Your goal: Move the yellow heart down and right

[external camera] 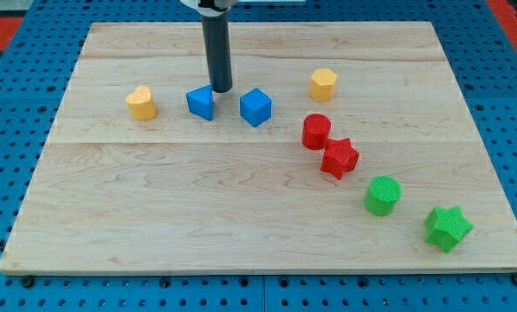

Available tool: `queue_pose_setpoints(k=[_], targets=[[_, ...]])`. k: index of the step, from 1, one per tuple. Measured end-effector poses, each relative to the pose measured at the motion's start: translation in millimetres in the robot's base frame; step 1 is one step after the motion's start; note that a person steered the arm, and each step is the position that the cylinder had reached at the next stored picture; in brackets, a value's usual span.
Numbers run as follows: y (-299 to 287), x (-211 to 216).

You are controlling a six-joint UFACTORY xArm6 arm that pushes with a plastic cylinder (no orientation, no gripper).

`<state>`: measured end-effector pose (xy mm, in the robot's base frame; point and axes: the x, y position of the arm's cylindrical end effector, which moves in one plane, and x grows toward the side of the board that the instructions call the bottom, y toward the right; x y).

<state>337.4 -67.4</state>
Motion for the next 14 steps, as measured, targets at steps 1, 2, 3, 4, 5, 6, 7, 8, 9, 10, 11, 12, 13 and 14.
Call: queue_pose_setpoints(k=[1,2,3,4,5,6,7,8,9,10,11,12,13,14], targets=[[-32.5,27.6],[-27.2,69.7],[-26.1,84.1],[-30.5,28.0],[-74.6,-10.4],[-104.6,13.9],[-79.0,72.3],[-68.1,102.3],[-82.7,117.8],[-126.5,102.0],[-132.4,138.4],[-128.8,176.0],[-166.4,146.4],[-216.1,150.9]])
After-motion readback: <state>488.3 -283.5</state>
